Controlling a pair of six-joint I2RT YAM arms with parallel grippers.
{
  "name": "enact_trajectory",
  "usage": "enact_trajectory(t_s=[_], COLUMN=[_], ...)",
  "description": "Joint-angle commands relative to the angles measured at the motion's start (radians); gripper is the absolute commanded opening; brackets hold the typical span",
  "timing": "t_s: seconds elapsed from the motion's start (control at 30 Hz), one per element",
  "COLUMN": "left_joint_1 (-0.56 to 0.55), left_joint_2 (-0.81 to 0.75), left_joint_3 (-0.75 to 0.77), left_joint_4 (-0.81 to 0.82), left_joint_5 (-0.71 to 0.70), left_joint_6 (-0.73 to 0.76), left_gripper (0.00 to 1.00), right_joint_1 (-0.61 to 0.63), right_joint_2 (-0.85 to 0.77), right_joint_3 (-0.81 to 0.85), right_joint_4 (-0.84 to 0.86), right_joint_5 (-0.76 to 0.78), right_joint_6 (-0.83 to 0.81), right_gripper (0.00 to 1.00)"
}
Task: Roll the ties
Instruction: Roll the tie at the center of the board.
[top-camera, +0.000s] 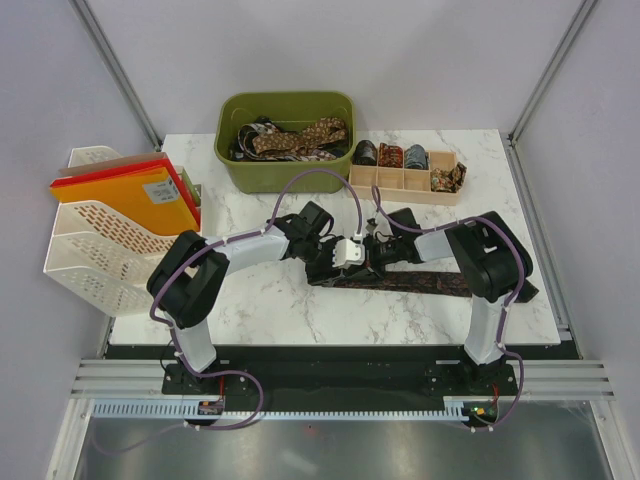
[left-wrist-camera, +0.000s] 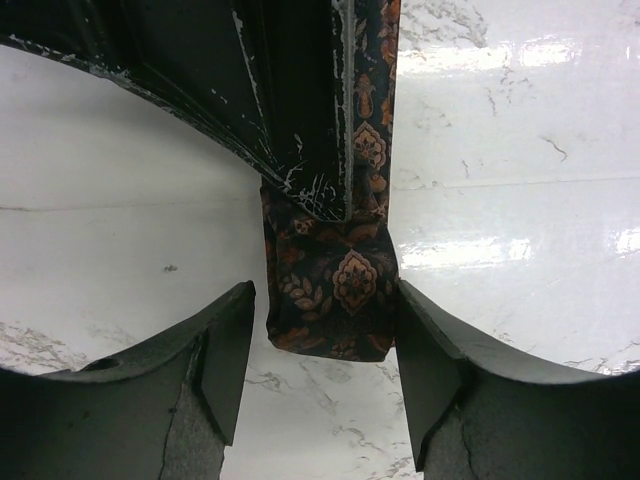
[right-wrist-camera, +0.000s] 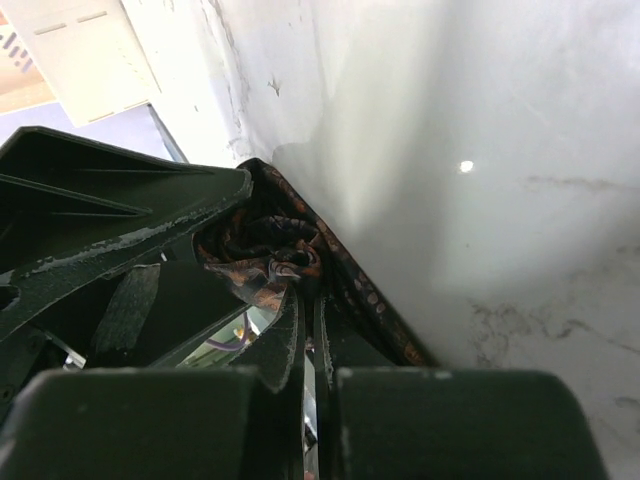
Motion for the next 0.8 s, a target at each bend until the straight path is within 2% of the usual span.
enact_trajectory(t_s=[0.0, 0.07, 0.2, 0.4, 0.53, 0.77], left_joint_1=[-0.001, 0.000, 0.000, 0.000, 0.000, 0.000], left_joint_2=[-0.001, -0.027, -0.058, -0.070, -0.049, -0.024], left_joint_3=[0.021, -0.008, -0.058, -0.089, -0.042, 0.004], left_joint_4=[-0.009, -0.017, -0.018, 0.008, 0.011, 0.003], left_joint_5=[0.030, 0.026, 0.011, 0.012, 0.018, -0.009], left_joint_6=[0.030, 0.019, -0.022, -0.026, -0.041, -0.032], left_gripper=[0.63, 0.63, 0.63, 0.61, 0.51, 0.39], right_joint_1=[-0.006, 0.000, 0.025, 0.025, 0.028, 0.040], right_joint_2=[0.077, 0.079, 0.123, 0.106, 0.111, 0.037], right_joint_3=[-0.052, -0.079, -0.078, -0.077, -0.044, -0.058], right_joint_4=[0.075, 0.199, 0.293, 0.263, 0.183, 0.224], right_joint_5=[0.077, 0.077, 0.059, 0.056, 0.044, -0.013], right_joint_6=[0.009, 0.057, 0.097, 0.077, 0.045, 0.110], right_gripper=[0.00, 0.00, 0.00, 0.00, 0.00, 0.00])
